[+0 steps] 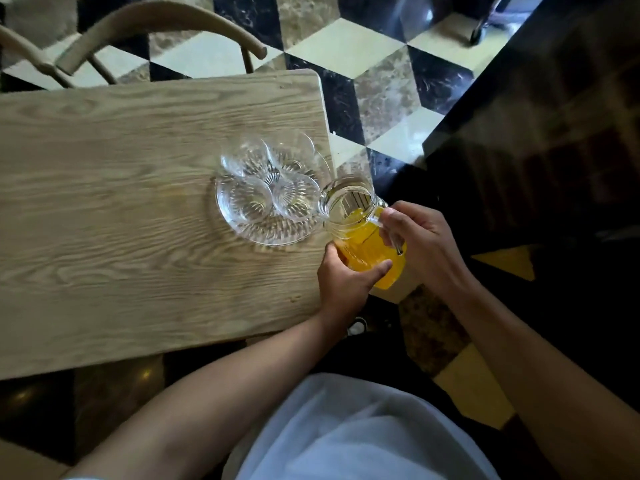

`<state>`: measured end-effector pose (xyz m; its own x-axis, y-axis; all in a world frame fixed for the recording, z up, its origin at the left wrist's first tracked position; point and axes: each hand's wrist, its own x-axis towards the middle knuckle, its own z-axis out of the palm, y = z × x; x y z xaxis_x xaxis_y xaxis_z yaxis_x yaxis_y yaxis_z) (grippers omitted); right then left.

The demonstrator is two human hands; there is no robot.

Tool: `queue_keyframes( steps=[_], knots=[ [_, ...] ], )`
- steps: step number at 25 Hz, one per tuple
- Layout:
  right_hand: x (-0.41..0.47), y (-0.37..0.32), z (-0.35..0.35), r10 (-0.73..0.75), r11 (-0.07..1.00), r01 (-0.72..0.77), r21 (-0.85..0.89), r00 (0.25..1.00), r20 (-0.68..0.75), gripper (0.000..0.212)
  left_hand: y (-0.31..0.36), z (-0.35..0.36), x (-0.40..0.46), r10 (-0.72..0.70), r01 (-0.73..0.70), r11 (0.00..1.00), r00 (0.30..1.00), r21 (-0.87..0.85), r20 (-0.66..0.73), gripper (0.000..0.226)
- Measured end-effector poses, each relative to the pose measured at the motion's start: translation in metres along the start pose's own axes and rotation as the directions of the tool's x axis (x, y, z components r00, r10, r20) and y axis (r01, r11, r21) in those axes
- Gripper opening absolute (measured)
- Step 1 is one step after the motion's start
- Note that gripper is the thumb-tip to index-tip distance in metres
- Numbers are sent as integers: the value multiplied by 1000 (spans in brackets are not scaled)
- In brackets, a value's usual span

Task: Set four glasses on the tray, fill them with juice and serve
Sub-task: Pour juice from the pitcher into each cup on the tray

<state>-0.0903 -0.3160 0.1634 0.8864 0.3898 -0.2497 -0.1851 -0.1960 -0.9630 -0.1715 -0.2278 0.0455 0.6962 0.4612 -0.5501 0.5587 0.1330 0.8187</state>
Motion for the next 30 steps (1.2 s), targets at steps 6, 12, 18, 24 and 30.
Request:
queue_keyframes(
  steps=[6,12,18,24,30],
  knots=[
    [11,3,1,32,998,-32,-58,999,-13,39,-7,10,5,-104,106,993,994,-57,35,83],
    [28,1,2,58,992,-52,-118,997,53,44,-5,15,15,-148,147,988,989,-39,-9,85],
    [48,4,5,99,971,-81,-223,993,67,44,-3,24,16,-181,176,970,983,-168,-19,87],
    [55,-4,12,91,934,-56,-353,992,83,47,-4,24,14,-172,168,932,985,-322,16,81],
    [58,-13,18,79,874,-26,-485,993,89,39,-5,23,12,-175,175,891,984,-419,39,76]
  ],
)
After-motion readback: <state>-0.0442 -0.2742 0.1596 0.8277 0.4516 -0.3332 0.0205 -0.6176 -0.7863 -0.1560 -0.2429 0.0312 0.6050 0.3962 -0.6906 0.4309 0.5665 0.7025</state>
